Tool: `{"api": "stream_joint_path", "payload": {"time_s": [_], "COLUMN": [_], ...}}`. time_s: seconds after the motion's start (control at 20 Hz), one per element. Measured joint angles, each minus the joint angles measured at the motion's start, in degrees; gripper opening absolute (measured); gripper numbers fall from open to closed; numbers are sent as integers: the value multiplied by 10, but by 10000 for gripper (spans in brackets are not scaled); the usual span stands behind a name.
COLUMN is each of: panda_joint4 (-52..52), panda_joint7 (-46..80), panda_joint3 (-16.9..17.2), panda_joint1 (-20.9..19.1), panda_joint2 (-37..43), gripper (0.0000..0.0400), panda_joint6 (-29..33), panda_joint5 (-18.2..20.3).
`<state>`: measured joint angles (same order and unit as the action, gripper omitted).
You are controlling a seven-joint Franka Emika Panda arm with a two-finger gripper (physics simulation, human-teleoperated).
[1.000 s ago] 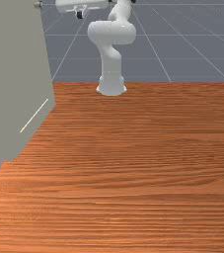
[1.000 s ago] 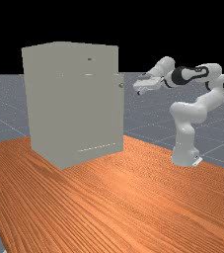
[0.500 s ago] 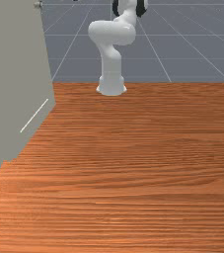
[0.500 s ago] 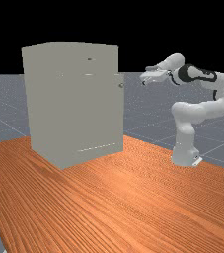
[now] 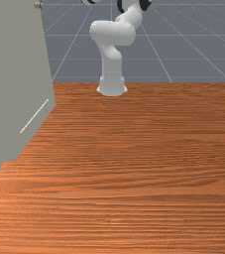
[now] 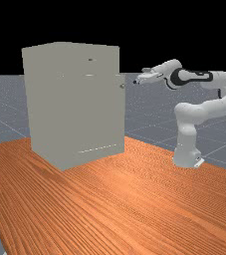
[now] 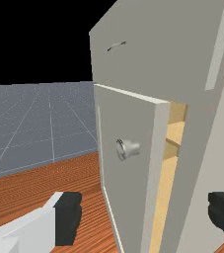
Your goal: Open the cabinet door
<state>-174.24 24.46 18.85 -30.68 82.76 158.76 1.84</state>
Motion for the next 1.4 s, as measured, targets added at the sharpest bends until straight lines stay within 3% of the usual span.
{"api": "stream_joint_path", "payload": {"time_s": [0.2,0.55,0.85,1.05,1.4], "panda_joint4": [-7,20,51,50,53], "panda_joint7": [-15,-29,-31,-14,76], "panda_joint3": [20,50,57,27,-62], "panda_joint1": [4,59,83,102,66], "panda_joint2": [-44,-170,-235,-254,-275], "gripper": [397,400,400,400,400], "panda_joint6": [54,145,180,185,185], "panda_joint5": [-4,-1,-1,2,36]}}
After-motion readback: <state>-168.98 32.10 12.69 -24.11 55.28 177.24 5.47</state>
